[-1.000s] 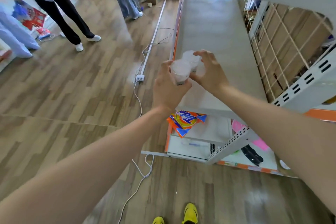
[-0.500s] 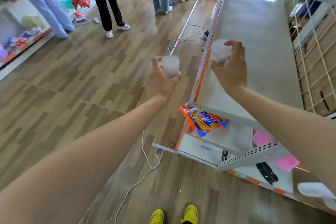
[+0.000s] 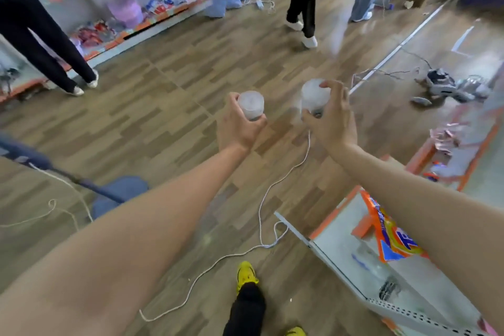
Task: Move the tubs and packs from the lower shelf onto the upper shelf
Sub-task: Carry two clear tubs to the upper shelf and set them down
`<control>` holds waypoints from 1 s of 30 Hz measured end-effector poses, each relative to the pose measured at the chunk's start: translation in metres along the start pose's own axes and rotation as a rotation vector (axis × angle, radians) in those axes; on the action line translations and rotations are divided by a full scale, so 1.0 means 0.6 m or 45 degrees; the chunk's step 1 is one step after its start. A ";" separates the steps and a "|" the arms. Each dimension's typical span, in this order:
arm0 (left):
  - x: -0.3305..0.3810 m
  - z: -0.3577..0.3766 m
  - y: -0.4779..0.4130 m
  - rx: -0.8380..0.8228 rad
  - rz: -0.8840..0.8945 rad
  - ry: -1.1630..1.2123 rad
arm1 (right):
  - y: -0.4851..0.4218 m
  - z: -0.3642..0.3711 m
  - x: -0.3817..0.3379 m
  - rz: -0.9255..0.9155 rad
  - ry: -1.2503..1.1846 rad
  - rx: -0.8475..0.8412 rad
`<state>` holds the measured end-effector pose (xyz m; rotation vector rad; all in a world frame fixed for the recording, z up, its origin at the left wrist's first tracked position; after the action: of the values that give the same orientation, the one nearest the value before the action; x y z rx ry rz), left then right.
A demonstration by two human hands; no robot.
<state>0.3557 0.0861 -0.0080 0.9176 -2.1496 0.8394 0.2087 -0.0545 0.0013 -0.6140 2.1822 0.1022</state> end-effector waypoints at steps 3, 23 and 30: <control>-0.089 -0.036 -0.043 0.039 -0.103 -0.058 | -0.021 0.106 -0.049 -0.055 0.003 -0.114; -0.419 -0.143 -0.434 0.172 -0.443 -0.123 | -0.330 0.552 -0.276 -0.236 0.171 -0.389; -0.502 -0.126 -0.611 0.161 -0.473 -0.184 | -0.493 0.696 -0.327 -0.283 0.194 -0.485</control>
<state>0.8291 0.0509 -0.0813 1.4273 -1.9697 0.7442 0.7474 -0.1201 -0.0772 -1.1056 2.2395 0.3689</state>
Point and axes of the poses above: each hand's wrist, its own y-axis away from the middle knuckle, its own z-axis out of the palm, x = y × z, the point moved 3 cm from there along -y, towards the middle knuckle, and after that the axes turned 11 degrees about z, right-handed, at the moved point
